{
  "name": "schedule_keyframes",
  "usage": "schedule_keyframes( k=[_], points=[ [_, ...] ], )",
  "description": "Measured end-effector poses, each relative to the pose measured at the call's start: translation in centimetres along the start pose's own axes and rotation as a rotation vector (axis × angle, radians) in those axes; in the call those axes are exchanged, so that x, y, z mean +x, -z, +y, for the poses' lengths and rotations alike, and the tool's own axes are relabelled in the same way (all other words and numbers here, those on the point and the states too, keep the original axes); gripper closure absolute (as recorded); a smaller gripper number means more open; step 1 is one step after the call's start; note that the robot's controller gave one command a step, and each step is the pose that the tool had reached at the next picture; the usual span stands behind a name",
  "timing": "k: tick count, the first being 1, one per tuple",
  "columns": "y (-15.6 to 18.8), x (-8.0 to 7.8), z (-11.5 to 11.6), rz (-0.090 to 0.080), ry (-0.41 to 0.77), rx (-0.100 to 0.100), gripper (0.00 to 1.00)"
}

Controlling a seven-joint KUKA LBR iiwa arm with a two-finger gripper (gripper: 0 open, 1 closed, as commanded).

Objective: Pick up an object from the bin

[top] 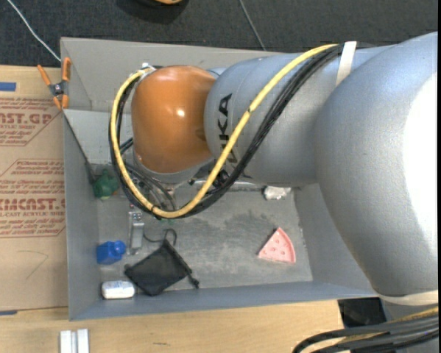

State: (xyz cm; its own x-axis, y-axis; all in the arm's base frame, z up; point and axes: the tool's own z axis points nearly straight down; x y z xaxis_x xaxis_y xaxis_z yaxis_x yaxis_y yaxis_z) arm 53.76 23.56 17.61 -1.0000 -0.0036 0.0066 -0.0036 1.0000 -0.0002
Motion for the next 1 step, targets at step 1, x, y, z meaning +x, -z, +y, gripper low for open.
schedule_keyframes(
  k=[1],
  points=[
    [0.47, -0.23, -0.14, -0.008, -0.003, -0.002, 0.0]
  ],
)
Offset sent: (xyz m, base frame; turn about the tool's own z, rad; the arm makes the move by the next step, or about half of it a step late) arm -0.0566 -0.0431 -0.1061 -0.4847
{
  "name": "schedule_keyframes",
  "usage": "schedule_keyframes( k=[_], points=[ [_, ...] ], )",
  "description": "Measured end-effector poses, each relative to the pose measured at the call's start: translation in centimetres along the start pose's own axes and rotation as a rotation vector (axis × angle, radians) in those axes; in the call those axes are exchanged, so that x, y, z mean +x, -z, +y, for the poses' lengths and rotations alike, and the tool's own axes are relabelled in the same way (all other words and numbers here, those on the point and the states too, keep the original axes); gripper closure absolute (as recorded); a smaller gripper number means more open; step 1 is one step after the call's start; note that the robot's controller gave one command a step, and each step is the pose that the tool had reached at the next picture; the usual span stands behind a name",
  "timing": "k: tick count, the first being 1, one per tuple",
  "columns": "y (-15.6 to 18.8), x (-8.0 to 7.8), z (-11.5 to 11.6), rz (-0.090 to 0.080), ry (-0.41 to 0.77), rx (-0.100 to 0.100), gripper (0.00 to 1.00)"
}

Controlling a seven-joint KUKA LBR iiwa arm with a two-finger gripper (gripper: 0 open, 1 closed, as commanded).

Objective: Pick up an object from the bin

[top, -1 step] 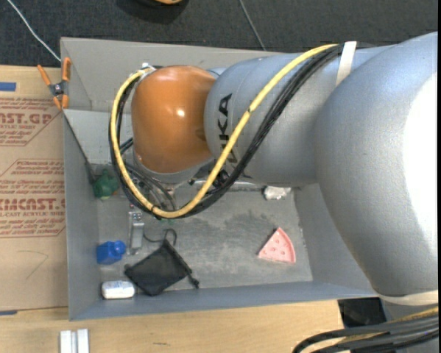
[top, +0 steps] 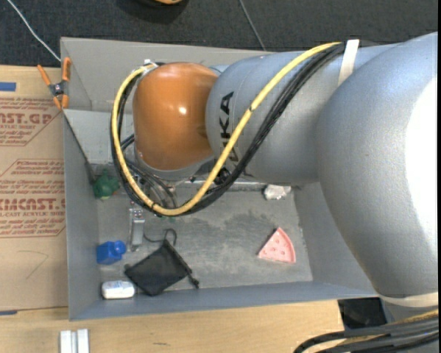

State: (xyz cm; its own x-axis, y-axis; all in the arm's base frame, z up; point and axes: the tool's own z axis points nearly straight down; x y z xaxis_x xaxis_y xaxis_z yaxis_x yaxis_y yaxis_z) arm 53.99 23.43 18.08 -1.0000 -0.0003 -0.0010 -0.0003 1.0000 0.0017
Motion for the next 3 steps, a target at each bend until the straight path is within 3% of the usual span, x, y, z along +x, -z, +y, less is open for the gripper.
schedule_keyframes(
  k=[1, 2, 3],
  points=[
    [-10.8, 5.5, -4.1, -0.007, 0.479, -0.003, 0.0],
    [-2.0, 4.3, -4.8, -0.004, 0.376, -0.001, 0.0],
    [-8.2, 4.1, -7.8, -0.004, 0.759, -0.003, 0.0]
  ],
)
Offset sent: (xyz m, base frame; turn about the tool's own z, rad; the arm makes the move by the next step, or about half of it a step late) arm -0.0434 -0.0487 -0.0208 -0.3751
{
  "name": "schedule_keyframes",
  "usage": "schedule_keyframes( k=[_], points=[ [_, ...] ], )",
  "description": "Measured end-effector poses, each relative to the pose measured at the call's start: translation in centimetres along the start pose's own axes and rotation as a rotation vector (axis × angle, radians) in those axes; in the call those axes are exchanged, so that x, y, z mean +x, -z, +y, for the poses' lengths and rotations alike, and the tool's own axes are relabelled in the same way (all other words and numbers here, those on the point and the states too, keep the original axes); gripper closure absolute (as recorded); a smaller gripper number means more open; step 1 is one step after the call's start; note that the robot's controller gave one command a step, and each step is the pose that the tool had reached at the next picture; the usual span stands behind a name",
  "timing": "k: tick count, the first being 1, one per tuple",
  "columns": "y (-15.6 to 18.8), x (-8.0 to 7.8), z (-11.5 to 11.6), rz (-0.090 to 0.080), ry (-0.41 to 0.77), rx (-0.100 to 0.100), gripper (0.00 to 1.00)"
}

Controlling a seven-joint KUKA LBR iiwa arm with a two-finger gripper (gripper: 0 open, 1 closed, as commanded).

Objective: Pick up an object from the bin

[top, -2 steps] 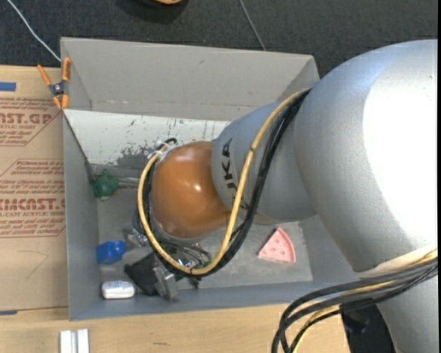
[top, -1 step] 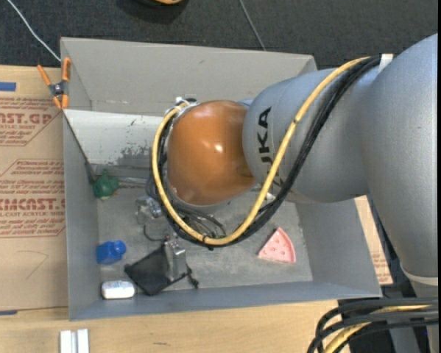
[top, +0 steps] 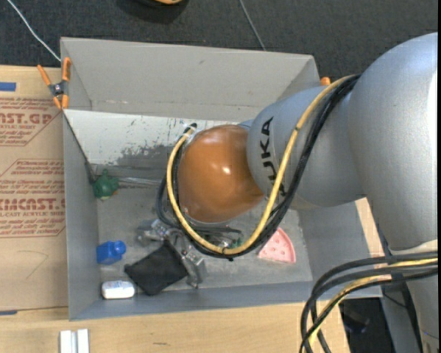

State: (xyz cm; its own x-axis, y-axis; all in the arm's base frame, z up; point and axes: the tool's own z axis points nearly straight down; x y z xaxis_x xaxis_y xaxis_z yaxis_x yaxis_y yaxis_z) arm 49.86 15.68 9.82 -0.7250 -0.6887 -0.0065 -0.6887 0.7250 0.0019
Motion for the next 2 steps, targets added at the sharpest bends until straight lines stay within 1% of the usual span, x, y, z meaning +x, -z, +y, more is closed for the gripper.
schedule_keyframes(
  k=[1, 2],
  points=[
    [-2.5, 0.6, 1.3, -0.019, -0.197, 0.01, 0.0],
    [-2.8, -0.6, -0.4, -0.002, 0.256, -0.001, 1.0]
  ],
)
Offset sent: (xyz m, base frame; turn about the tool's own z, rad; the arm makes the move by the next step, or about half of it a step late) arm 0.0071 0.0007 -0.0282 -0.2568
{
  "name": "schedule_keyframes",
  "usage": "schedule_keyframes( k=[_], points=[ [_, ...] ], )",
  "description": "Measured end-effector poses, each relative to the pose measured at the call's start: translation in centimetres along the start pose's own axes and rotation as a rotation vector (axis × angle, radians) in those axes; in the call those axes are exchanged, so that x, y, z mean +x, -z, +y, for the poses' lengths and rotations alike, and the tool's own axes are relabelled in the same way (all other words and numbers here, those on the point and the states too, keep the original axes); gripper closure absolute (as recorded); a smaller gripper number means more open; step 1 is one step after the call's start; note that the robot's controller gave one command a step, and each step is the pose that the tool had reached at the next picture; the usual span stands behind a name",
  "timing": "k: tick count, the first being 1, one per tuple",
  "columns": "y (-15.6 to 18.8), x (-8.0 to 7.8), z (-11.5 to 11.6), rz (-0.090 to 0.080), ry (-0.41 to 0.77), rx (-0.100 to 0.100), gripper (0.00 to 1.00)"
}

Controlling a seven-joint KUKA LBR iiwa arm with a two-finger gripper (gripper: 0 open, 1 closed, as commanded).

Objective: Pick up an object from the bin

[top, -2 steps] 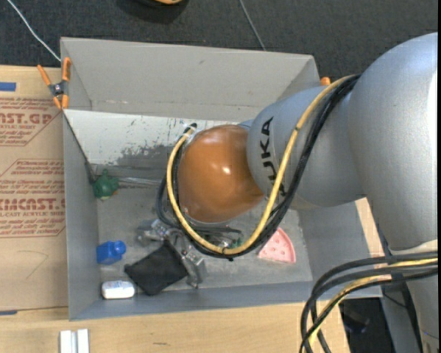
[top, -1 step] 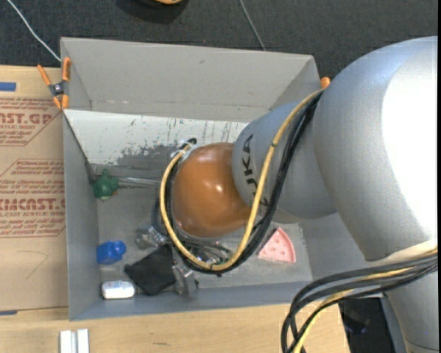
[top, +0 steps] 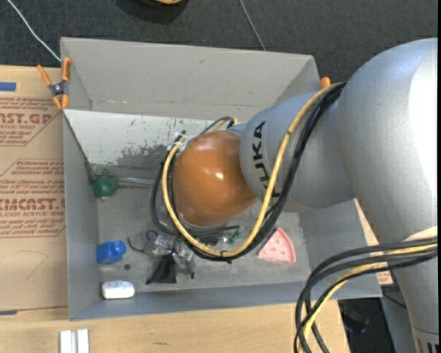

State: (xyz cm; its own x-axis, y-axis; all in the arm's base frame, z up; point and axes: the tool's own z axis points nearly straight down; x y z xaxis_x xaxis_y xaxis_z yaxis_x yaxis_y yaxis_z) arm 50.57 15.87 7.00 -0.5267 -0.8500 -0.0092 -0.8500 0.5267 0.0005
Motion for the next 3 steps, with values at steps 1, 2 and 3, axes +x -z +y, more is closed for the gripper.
schedule_keyframes(
  k=[1, 2, 3],
  points=[
    [0.0, 0.0, 0.03, 0.0, -0.001, -0.001, 1.0],
    [0.28, 0.03, 0.07, 0.001, -0.001, -0.002, 1.0],
    [0.84, 0.02, 0.07, 0.001, -0.001, -0.001, 1.0]
  ],
)
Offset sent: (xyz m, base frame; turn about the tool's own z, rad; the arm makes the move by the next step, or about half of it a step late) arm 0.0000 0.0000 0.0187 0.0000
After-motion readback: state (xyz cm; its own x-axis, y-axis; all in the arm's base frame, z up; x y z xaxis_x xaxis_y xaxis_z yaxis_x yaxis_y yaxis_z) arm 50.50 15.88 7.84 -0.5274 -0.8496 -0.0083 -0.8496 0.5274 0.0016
